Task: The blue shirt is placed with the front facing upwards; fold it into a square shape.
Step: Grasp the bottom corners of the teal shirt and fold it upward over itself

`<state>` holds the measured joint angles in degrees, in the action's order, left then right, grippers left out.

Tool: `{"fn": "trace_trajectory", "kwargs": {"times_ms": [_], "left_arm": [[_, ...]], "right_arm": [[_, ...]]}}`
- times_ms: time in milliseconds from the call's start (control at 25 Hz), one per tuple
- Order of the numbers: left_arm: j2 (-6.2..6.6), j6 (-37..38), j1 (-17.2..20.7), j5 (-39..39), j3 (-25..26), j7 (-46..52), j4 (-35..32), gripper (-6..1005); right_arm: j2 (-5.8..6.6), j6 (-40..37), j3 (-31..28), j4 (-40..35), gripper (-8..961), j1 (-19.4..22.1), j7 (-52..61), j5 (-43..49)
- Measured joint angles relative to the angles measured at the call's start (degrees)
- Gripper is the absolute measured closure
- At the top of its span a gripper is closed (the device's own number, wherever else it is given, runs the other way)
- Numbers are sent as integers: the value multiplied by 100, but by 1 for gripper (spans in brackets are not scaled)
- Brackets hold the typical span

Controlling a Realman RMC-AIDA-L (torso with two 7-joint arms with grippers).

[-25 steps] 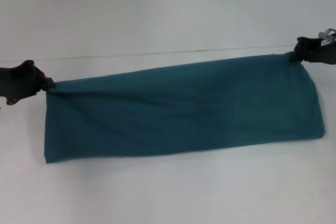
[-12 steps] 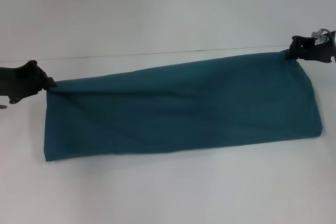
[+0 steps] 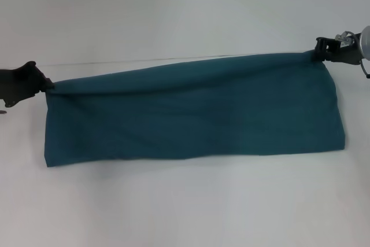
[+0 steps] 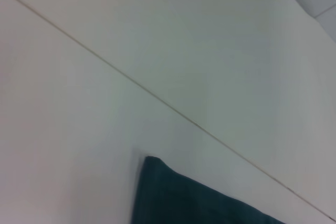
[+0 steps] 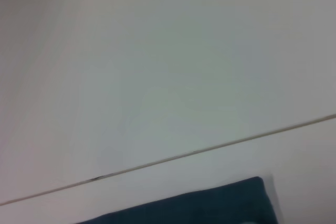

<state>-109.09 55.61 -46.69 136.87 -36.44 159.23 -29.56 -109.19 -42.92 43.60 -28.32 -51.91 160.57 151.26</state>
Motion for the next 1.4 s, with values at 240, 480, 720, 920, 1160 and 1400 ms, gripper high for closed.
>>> {"fn": "trace_trajectory", "kwargs": {"times_ms": [240,480,720,920,1160,1400], "left_arm": [[-13,-196,-24,17,-52,-8,102,982],[-41,-313,-25,63,-56,-10,147,966],[-43,-340,7,67,-43,14,134,942],[-43,-349,11,68,-44,12,126,923],[-97,-369,50,-83,16,-192,41,899],[-193,-404,219,-215,54,-187,-214,875]], "right_arm": [[-28,116,22,86,912,-58,-30,1],[-49,172,158,89,912,-127,-24,0],[-58,189,166,91,912,-153,-21,0],[-67,189,166,93,912,-157,-22,-1],[-76,163,193,85,912,-187,-55,-4],[-22,166,343,33,890,-206,-118,-2]]}}
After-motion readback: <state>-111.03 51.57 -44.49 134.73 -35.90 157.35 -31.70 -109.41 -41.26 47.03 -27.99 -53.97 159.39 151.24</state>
